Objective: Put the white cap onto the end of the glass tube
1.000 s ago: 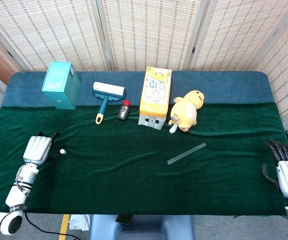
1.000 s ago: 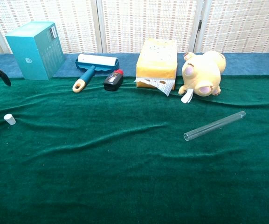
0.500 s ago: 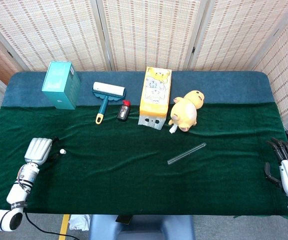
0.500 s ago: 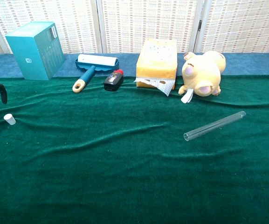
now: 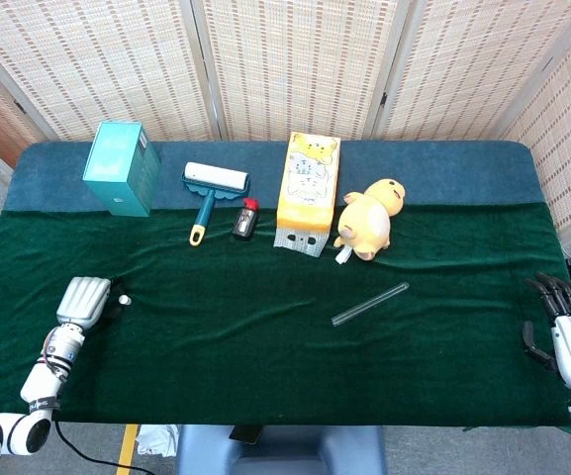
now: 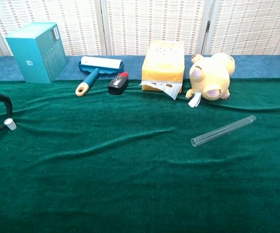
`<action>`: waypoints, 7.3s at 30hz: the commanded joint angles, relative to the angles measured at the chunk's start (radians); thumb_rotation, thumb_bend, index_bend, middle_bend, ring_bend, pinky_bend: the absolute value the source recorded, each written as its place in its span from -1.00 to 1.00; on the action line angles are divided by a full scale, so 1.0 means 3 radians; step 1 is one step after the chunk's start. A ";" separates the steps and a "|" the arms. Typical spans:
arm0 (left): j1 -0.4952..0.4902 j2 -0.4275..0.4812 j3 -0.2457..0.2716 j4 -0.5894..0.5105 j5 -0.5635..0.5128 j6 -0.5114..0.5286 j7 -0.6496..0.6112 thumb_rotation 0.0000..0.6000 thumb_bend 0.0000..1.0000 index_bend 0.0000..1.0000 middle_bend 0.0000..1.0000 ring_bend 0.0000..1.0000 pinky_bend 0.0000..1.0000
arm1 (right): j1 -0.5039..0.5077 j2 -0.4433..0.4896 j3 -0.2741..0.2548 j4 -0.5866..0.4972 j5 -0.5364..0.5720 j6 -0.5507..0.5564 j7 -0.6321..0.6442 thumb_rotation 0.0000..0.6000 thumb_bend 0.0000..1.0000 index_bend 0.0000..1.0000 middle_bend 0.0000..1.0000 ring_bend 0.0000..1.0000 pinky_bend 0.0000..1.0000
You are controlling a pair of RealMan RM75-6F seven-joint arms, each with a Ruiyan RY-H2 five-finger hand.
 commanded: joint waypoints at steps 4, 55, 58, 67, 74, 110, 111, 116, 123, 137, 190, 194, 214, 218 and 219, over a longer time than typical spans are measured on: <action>-0.0034 -0.0054 -0.0009 0.0038 0.0022 -0.0009 -0.0003 1.00 -0.27 -0.05 1.00 0.84 0.65 | 0.0003 -0.0007 0.0001 0.0005 0.0012 -0.0012 -0.0003 1.00 0.32 -0.74 -0.75 -0.86 -1.00; -0.0057 -0.0102 -0.0011 0.0134 0.0017 -0.0054 -0.0085 1.00 -0.06 0.09 1.00 0.84 0.65 | 0.0001 -0.0034 -0.0010 0.0015 0.0021 -0.0032 -0.0014 1.00 0.32 -0.74 -0.75 -0.86 -1.00; -0.0046 -0.0080 -0.0011 0.0105 0.0032 -0.0023 -0.0097 1.00 -0.06 0.13 1.00 0.84 0.65 | 0.0003 -0.0023 -0.0008 0.0007 0.0007 -0.0024 -0.0014 1.00 0.32 -0.74 -0.75 -0.86 -1.00; 0.0026 0.0203 -0.0062 -0.0406 0.0104 0.0174 -0.0246 1.00 -0.06 0.14 1.00 0.84 0.65 | 0.0093 0.0128 0.0014 -0.0137 -0.0079 -0.0080 -0.0173 1.00 0.32 -0.64 -0.56 -0.73 -0.98; 0.0082 0.0336 -0.0049 -0.0689 0.0154 0.0313 -0.0188 1.00 -0.06 0.14 1.00 0.84 0.65 | 0.0305 0.0117 0.0069 -0.0231 -0.0101 -0.0285 -0.0552 1.00 -0.10 -0.54 0.06 -0.06 -0.22; 0.0233 0.0462 0.0035 -0.0962 0.0170 0.0468 -0.0146 1.00 -0.06 0.14 1.00 0.84 0.65 | 0.1531 -0.1020 0.0062 0.0343 0.0380 -0.1741 -0.1909 1.00 -0.21 -0.20 0.98 1.00 1.00; 0.0235 0.0459 0.0037 -0.0957 0.0169 0.0465 -0.0148 1.00 -0.06 0.14 1.00 0.84 0.65 | 0.1552 -0.1057 0.0059 0.0374 0.0400 -0.1761 -0.1920 1.00 -0.21 -0.20 0.98 1.00 1.00; 0.0239 0.0455 0.0037 -0.0948 0.0169 0.0463 -0.0157 1.00 -0.07 0.14 1.00 0.84 0.65 | 0.1633 -0.1186 0.0073 0.0495 0.0475 -0.1816 -0.1937 1.00 -0.21 -0.18 0.98 1.00 1.00; 0.0246 0.0451 0.0037 -0.0930 0.0153 0.0448 -0.0171 1.00 -0.06 0.14 1.00 0.84 0.65 | 0.1729 -0.1293 0.0076 0.0588 0.0548 -0.1858 -0.2001 1.00 -0.21 -0.12 0.98 1.00 1.00; 0.0248 0.0444 0.0039 -0.0917 0.0136 0.0413 -0.0175 1.00 -0.06 0.14 1.00 0.84 0.65 | 0.1829 -0.1321 0.0062 0.0668 0.0759 -0.1911 -0.2127 1.00 -0.21 -0.10 1.00 1.00 1.00; 0.0215 0.0750 -0.0075 -0.1320 0.0372 0.0450 -0.0832 1.00 -0.06 0.14 1.00 0.83 0.65 | 0.1927 -0.1203 0.0225 0.0191 0.0984 -0.1929 -0.1279 1.00 0.28 0.66 1.00 1.00 1.00; 0.0142 0.0853 -0.0151 -0.1531 0.0445 0.0440 -0.0991 1.00 -0.06 0.14 1.00 0.83 0.65 | 0.1940 -0.1265 0.0273 0.0149 0.0924 -0.1919 -0.1054 1.00 0.30 0.67 1.00 1.00 1.00; -0.0026 0.0777 -0.0428 -0.2158 0.0555 0.0756 -0.0998 1.00 -0.06 0.15 1.00 0.83 0.65 | 0.2067 -0.1698 0.0614 -0.0006 0.1048 -0.1839 -0.0337 1.00 0.36 0.74 1.00 1.00 1.00; -0.0040 0.0700 -0.0404 -0.2208 0.0659 0.0845 -0.0876 1.00 -0.06 0.15 1.00 0.83 0.65 | 0.2117 -0.1788 0.0657 -0.0003 0.1164 -0.1855 -0.0347 1.00 0.37 0.74 1.00 1.00 1.00; -0.0045 0.0684 -0.0398 -0.2223 0.0680 0.0857 -0.0857 1.00 -0.06 0.15 1.00 0.83 0.65 | 0.2129 -0.1810 0.0669 -0.0003 0.1184 -0.1857 -0.0343 1.00 0.37 0.74 1.00 1.00 1.00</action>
